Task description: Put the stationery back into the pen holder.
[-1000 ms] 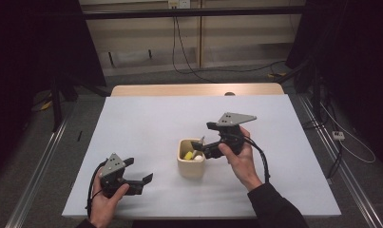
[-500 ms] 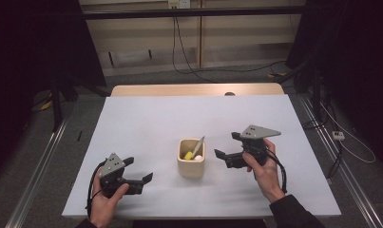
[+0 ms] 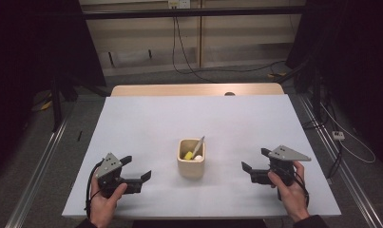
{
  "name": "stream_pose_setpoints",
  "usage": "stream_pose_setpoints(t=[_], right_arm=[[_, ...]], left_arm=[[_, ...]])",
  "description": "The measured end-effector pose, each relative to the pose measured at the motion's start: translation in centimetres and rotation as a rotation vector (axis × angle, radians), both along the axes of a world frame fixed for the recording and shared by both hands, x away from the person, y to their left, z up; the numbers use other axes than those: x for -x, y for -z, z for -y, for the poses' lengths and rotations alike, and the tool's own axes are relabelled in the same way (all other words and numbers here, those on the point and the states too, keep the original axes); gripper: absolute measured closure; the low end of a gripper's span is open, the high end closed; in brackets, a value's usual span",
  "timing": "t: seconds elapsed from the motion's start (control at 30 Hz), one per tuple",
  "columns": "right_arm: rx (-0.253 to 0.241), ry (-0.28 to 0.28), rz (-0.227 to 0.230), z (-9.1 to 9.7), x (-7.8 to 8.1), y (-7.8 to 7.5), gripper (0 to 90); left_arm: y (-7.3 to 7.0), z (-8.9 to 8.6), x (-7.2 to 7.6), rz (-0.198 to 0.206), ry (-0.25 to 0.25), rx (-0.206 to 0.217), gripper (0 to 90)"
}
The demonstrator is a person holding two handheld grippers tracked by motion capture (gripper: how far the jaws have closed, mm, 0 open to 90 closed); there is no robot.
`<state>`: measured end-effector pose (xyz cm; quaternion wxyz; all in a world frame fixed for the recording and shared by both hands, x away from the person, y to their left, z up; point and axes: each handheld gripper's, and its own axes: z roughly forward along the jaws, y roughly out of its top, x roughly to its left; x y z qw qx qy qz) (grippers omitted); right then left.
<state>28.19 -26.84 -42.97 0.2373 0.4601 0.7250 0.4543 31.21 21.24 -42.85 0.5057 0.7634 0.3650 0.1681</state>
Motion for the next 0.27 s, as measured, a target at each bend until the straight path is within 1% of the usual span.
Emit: stream_pose_setpoints(t=[0.07, 0.13, 0.17, 0.2, 0.27], right_arm=[[0.01, 0.015, 0.005, 0.48, 0.76, 0.4, 9.5], [0.003, 0.024, 0.01, 0.98, 1.19, 0.82, 9.2], [-0.007, 0.031, 0.007, 1.07, 1.2, 0.88, 9.2], [-0.007, 0.039, 0.012, 1.04, 1.08, 0.89, 9.3], [-0.008, 0.037, 0.016, 0.82, 0.88, 0.81, 9.3]], left_arm=[[-0.03, -0.07, 0.01, 0.002, -0.003, 0.0, 6.3], [-0.03, -0.09, -0.02, 0.002, -0.003, -0.001, 6.3], [-0.04, -0.06, -0.01, 0.001, -0.004, 0.0, 6.3], [-0.05, -0.04, -0.03, 0.002, -0.002, -0.001, 6.3], [-0.02, -0.05, -0.07, 0.001, -0.001, -0.003, 6.4]])
